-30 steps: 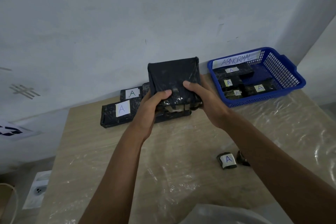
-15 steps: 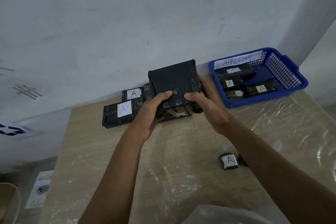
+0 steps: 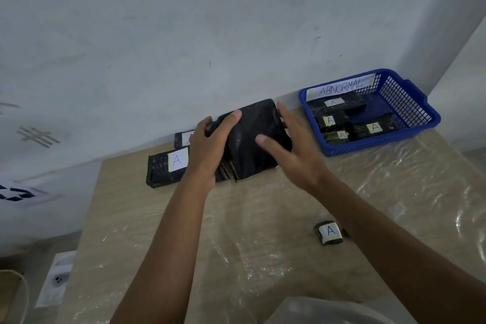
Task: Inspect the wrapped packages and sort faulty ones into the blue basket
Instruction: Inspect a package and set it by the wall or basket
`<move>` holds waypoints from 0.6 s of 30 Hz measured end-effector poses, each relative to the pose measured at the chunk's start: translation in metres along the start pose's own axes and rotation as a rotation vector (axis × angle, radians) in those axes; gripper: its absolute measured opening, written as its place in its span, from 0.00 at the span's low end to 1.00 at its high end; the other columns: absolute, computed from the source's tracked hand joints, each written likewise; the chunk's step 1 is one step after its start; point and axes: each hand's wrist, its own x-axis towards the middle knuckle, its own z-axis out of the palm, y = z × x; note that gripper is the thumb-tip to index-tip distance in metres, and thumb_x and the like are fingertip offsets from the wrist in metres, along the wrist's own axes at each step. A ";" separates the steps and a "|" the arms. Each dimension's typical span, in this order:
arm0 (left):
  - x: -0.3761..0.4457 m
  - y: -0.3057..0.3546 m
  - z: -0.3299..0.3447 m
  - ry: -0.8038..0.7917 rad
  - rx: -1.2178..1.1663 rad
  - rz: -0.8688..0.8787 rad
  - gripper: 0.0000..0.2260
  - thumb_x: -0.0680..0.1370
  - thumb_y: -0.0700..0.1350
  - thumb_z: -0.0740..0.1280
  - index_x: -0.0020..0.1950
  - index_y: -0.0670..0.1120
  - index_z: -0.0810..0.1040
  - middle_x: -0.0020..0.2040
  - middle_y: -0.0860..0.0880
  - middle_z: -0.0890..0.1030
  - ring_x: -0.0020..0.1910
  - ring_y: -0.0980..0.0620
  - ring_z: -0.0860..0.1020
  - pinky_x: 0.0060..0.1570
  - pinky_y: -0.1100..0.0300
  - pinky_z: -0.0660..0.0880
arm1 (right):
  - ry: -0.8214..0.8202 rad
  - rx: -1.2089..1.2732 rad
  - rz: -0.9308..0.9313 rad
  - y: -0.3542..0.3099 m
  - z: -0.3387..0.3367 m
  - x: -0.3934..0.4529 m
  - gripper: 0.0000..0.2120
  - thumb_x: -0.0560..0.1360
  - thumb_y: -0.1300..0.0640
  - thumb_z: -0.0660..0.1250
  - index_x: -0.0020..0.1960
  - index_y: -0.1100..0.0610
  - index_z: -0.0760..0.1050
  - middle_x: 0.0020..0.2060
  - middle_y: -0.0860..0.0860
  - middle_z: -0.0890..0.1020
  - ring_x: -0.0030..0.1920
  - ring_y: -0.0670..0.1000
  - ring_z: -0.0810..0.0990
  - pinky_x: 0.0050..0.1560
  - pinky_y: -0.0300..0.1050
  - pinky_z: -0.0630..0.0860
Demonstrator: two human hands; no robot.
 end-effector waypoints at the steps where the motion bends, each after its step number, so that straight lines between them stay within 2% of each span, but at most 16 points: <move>1: -0.001 0.000 0.000 -0.016 -0.005 0.014 0.50 0.53 0.76 0.78 0.71 0.55 0.76 0.66 0.52 0.81 0.63 0.51 0.81 0.65 0.46 0.78 | 0.043 0.089 0.040 -0.003 -0.002 0.003 0.43 0.74 0.36 0.69 0.83 0.48 0.58 0.72 0.46 0.71 0.71 0.45 0.72 0.71 0.53 0.75; 4: -0.007 0.002 0.003 -0.059 -0.012 0.061 0.32 0.65 0.66 0.79 0.64 0.51 0.82 0.58 0.52 0.86 0.54 0.54 0.85 0.58 0.53 0.82 | 0.062 0.232 0.124 -0.011 -0.009 0.016 0.33 0.76 0.40 0.69 0.79 0.44 0.66 0.70 0.45 0.75 0.68 0.45 0.76 0.71 0.53 0.76; 6: -0.011 0.003 0.006 -0.067 -0.044 0.077 0.18 0.72 0.57 0.77 0.57 0.49 0.85 0.51 0.52 0.88 0.49 0.55 0.86 0.50 0.58 0.82 | -0.062 0.352 0.162 -0.015 -0.016 0.023 0.30 0.79 0.44 0.68 0.79 0.42 0.66 0.70 0.46 0.75 0.68 0.48 0.77 0.70 0.53 0.76; 7: -0.014 0.004 0.006 -0.076 -0.056 0.079 0.15 0.74 0.55 0.76 0.55 0.48 0.86 0.50 0.52 0.88 0.49 0.55 0.86 0.48 0.59 0.81 | -0.135 0.416 0.184 -0.016 -0.020 0.024 0.30 0.79 0.45 0.68 0.79 0.40 0.65 0.70 0.47 0.76 0.68 0.49 0.78 0.69 0.52 0.77; 9: -0.014 0.004 0.006 -0.095 -0.070 0.066 0.13 0.75 0.54 0.75 0.54 0.48 0.86 0.50 0.51 0.88 0.50 0.52 0.86 0.51 0.56 0.82 | -0.236 0.502 0.220 -0.014 -0.024 0.026 0.30 0.80 0.48 0.68 0.80 0.40 0.63 0.70 0.48 0.76 0.67 0.50 0.79 0.67 0.50 0.78; 11: -0.012 0.002 0.004 -0.117 -0.086 0.044 0.14 0.74 0.55 0.76 0.54 0.48 0.87 0.52 0.49 0.88 0.53 0.50 0.86 0.58 0.50 0.82 | -0.256 0.532 0.236 -0.012 -0.024 0.025 0.26 0.82 0.52 0.67 0.79 0.42 0.66 0.68 0.48 0.78 0.65 0.49 0.81 0.65 0.49 0.79; 14: -0.012 0.000 0.002 -0.176 -0.112 0.021 0.20 0.74 0.57 0.76 0.59 0.46 0.85 0.55 0.47 0.87 0.56 0.47 0.85 0.63 0.46 0.80 | -0.174 0.500 0.235 -0.011 -0.021 0.024 0.17 0.80 0.54 0.69 0.69 0.49 0.77 0.61 0.51 0.83 0.61 0.52 0.84 0.59 0.50 0.82; 16: -0.014 0.000 0.002 -0.249 -0.135 0.003 0.21 0.76 0.57 0.73 0.64 0.45 0.82 0.58 0.46 0.86 0.58 0.46 0.85 0.63 0.47 0.80 | -0.117 0.481 0.233 -0.009 -0.019 0.024 0.12 0.79 0.54 0.70 0.62 0.53 0.79 0.58 0.54 0.84 0.58 0.54 0.85 0.58 0.54 0.83; 18: -0.016 -0.001 0.003 -0.328 -0.139 -0.019 0.22 0.77 0.56 0.72 0.67 0.47 0.80 0.60 0.47 0.86 0.59 0.48 0.84 0.61 0.51 0.80 | -0.085 0.479 0.256 -0.007 -0.018 0.024 0.11 0.79 0.53 0.70 0.61 0.53 0.80 0.57 0.54 0.85 0.58 0.54 0.85 0.60 0.57 0.83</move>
